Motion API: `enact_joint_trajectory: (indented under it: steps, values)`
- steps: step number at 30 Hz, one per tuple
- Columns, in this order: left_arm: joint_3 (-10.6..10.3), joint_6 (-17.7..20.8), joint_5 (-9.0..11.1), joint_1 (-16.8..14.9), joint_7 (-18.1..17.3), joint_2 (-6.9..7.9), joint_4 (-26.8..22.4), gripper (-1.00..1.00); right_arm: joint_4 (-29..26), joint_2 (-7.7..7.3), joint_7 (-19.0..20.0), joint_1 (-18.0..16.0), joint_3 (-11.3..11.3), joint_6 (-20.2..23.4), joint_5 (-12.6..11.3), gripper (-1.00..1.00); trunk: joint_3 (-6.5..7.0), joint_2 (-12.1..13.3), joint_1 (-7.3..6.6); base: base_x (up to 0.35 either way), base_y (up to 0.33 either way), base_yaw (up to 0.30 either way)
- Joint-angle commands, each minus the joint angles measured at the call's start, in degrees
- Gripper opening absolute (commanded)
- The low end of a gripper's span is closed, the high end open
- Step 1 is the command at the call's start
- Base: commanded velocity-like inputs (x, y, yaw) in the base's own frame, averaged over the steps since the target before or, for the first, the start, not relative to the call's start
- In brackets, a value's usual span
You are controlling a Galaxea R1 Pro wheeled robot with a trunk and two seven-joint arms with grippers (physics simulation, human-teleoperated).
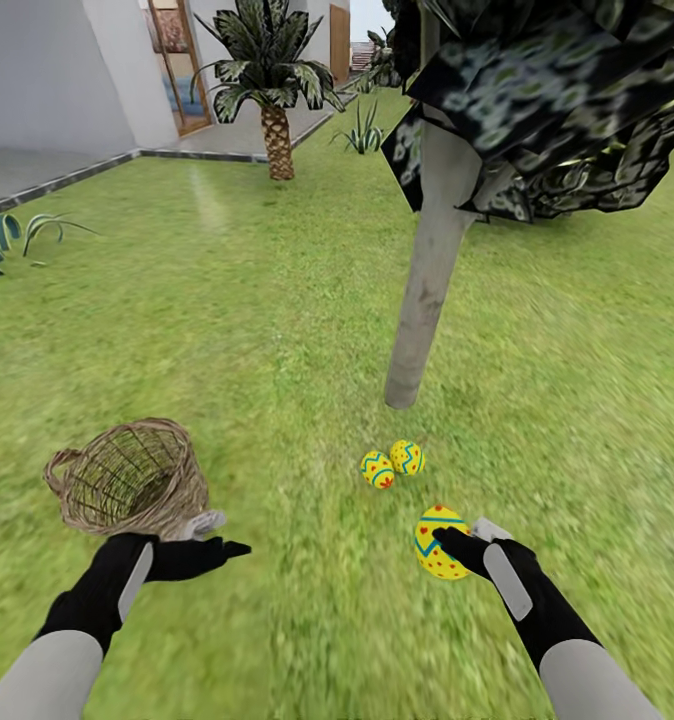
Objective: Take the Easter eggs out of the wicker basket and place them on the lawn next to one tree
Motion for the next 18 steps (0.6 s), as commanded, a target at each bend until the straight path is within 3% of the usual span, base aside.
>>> enact_joint_trajectory:
  steps: [1, 3, 6, 9, 12, 18]
  values:
    - [-0.2, 1.0, 0.0, 0.0, -4.7, 0.34, 0.0, 1.00, -0.1, -0.01, -0.5, 0.0, 0.0, 0.2, -0.6, -1.00, -0.14, 0.0, 0.00, 0.000, 0.000, 0.000]
    - [-1.9, 2.0, -0.1, -0.3, -12.1, 1.22, 0.0, 1.00, -0.1, -0.06, -0.5, 0.0, 0.0, 0.2, -0.6, -1.00, -0.32, 0.0, 0.00, 0.000, 0.000, 0.000]
    - [-3.8, 1.8, -0.1, -0.3, -17.0, 3.33, 0.0, 1.00, -0.1, -0.15, -0.5, 0.0, -0.4, 0.1, -0.6, -1.00, -0.60, 0.0, 0.00, 0.000, 0.000, 0.000]
    - [-4.7, 1.7, -0.1, -0.3, -18.2, 3.67, 0.0, 1.00, -0.1, -0.16, -0.5, 0.1, -0.6, -1.5, -0.7, -1.00, -0.88, 0.0, 0.00, 0.000, 0.000, 0.000]
    - [-7.0, 1.7, -0.1, -0.3, -18.4, 3.69, 0.0, 1.00, 0.0, -0.10, -0.5, 0.1, -0.6, -3.5, -0.8, -1.00, -1.16, 0.0, 0.00, 0.000, 0.000, 0.000]
    - [-7.7, 1.7, -0.3, -0.3, -17.6, 3.21, 0.0, 1.00, 0.0, -0.08, -0.5, 0.1, -0.6, -4.0, -0.8, -1.00, -1.72, 0.0, 0.00, 0.060, -0.048, 0.000]
